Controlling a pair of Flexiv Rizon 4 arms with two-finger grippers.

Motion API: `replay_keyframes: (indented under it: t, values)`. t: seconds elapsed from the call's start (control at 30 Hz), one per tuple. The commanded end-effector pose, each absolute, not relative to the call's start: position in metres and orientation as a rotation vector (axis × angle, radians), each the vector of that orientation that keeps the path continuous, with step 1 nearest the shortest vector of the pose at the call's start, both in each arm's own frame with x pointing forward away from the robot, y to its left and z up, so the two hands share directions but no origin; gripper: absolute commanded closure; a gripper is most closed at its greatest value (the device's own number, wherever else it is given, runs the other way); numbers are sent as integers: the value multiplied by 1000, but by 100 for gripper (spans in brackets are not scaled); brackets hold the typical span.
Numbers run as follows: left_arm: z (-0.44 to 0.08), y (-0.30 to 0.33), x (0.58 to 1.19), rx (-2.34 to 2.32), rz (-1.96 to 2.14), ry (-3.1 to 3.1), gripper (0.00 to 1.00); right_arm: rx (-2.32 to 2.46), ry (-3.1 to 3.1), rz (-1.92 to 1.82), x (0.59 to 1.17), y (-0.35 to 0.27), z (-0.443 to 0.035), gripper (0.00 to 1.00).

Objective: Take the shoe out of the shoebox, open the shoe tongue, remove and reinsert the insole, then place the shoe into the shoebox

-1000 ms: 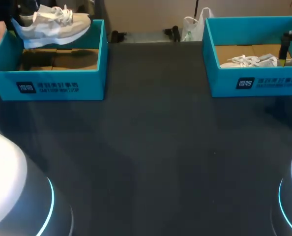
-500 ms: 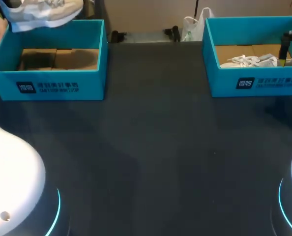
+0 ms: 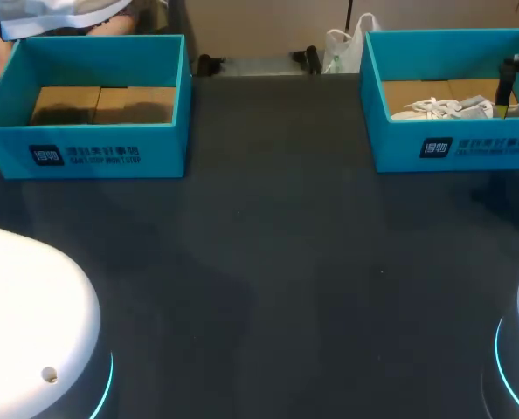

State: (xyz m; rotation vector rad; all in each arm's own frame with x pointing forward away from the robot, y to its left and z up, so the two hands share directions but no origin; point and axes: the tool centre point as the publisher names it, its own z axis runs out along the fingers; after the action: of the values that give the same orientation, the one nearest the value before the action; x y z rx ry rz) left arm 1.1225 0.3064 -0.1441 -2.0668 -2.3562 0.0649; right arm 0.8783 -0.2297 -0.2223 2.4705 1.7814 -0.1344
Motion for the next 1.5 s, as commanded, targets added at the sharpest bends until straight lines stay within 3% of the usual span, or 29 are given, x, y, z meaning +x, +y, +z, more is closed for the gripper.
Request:
replay_keyframes:
  t: [0.03,0.17,0.77,1.23,1.5]
  values:
    - [-141,300,1081,-2145,-174,-2449,100,2469,1780,-135,878,-229,-222,0]
    - [-141,300,1081,-2145,-174,-2449,100,2469,1780,-135,878,-229,-222,0]
    - [-118,208,945,-2101,-414,-2569,100,2469,1780,-135,878,-229,-222,0]
    - [-118,208,945,-2101,-414,-2569,100,2469,1780,-135,878,-229,-222,0]
    - [-155,141,876,-2061,-426,-2508,100,2469,1780,-135,878,-229,-222,0]
